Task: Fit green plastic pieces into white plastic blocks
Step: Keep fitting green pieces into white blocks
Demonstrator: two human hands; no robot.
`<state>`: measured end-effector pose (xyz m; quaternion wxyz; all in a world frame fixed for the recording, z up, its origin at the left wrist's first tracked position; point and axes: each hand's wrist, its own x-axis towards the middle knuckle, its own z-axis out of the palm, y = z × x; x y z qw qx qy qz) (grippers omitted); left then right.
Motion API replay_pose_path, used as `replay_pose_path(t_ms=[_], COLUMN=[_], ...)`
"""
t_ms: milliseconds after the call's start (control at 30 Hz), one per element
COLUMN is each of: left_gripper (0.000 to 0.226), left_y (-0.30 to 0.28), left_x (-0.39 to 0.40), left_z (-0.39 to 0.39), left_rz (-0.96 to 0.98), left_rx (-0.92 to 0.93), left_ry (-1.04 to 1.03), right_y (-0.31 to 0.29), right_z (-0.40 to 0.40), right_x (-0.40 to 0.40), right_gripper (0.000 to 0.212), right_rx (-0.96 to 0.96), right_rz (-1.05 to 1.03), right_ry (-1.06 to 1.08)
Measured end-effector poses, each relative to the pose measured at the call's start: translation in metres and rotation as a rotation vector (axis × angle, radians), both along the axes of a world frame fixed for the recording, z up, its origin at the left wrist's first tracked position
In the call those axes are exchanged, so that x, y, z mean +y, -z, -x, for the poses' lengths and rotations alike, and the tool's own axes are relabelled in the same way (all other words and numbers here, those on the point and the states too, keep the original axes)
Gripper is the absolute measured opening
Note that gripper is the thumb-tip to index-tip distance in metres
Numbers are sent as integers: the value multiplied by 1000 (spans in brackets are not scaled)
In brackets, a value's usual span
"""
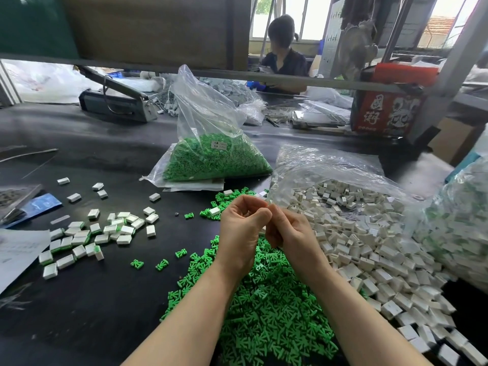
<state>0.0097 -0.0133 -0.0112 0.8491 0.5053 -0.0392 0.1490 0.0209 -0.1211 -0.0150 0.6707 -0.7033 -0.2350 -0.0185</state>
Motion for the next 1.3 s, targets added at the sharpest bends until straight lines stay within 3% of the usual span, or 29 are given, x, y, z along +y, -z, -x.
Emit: replay_pose_path(t_ms=[267, 467, 600, 767, 1033, 1133, 1300], left_gripper=[10, 20, 10, 10, 11, 9, 17], left_y=[-4, -8, -8, -9, -11, -13, -10], left_x=[0, 6, 9, 8, 10, 23, 77], left_z=[4, 5, 4, 5, 5, -1, -7], left_rz=[-5, -23, 16, 62, 23, 161, 594], left_rx=[4, 48, 42, 42, 110, 244, 468], left_ry=[-5, -30, -23, -15, -27, -100, -212], right_y=[-1, -7, -12, -14, -18, -22, -23], right_z=[0, 3, 5, 5, 6, 1, -9], right_x=[3, 6, 6, 5, 4, -2, -21], right_gripper=[45, 50, 47, 40, 49, 47, 44], right_rx=[4, 190, 247, 249, 201, 178, 183], right_rz=[-16, -127, -182, -158, -48, 86, 336], right_ry=[16, -66, -75, -50, -22, 33, 133])
